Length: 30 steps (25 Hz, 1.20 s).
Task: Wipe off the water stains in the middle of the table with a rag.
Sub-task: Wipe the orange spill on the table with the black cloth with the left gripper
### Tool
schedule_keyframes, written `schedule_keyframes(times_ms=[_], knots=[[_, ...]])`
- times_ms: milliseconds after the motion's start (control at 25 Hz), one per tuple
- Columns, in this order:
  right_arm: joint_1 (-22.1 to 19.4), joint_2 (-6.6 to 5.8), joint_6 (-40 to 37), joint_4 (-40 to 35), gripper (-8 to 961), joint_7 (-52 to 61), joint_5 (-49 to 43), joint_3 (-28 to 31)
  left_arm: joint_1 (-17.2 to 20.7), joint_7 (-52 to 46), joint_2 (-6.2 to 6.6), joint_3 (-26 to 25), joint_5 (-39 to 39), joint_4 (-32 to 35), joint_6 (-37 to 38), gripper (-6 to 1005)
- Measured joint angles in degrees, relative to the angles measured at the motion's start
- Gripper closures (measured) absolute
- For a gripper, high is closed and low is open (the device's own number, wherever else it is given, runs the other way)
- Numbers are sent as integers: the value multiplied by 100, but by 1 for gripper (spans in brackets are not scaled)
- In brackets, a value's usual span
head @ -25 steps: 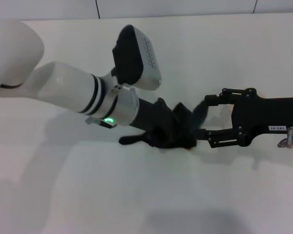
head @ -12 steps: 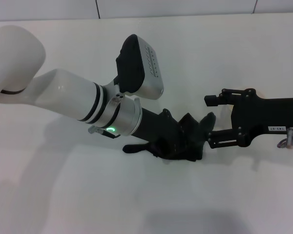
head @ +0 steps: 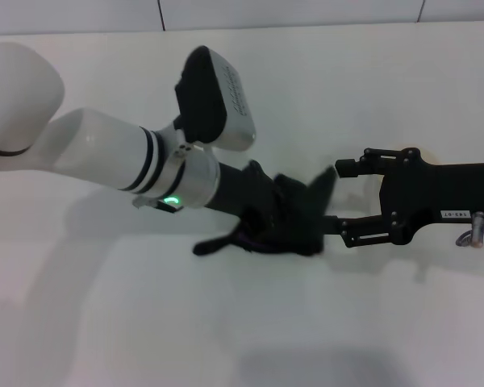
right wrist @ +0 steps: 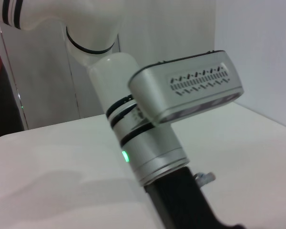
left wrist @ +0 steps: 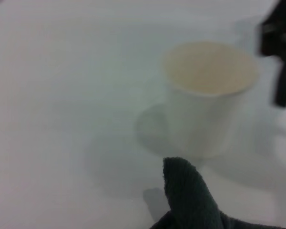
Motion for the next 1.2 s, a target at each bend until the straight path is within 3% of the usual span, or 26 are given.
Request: schedule_keyframes(times_ms=[120,440,960,1200], knots=[[0,0,-5,0,81,0,0,0,6,-37,21,-147,62,-29,-186,915],[-7,0,-28,0,81,0,0,2,154,-44,18,-1155,679,2,-268,909],[-18,0,-35,1,81,0,8,3,228,-44,27,-1211,703,10,-369,900],[-68,0,-36,1,81,2,10,19,393,-49,24,-1464,704,186,-300,896]])
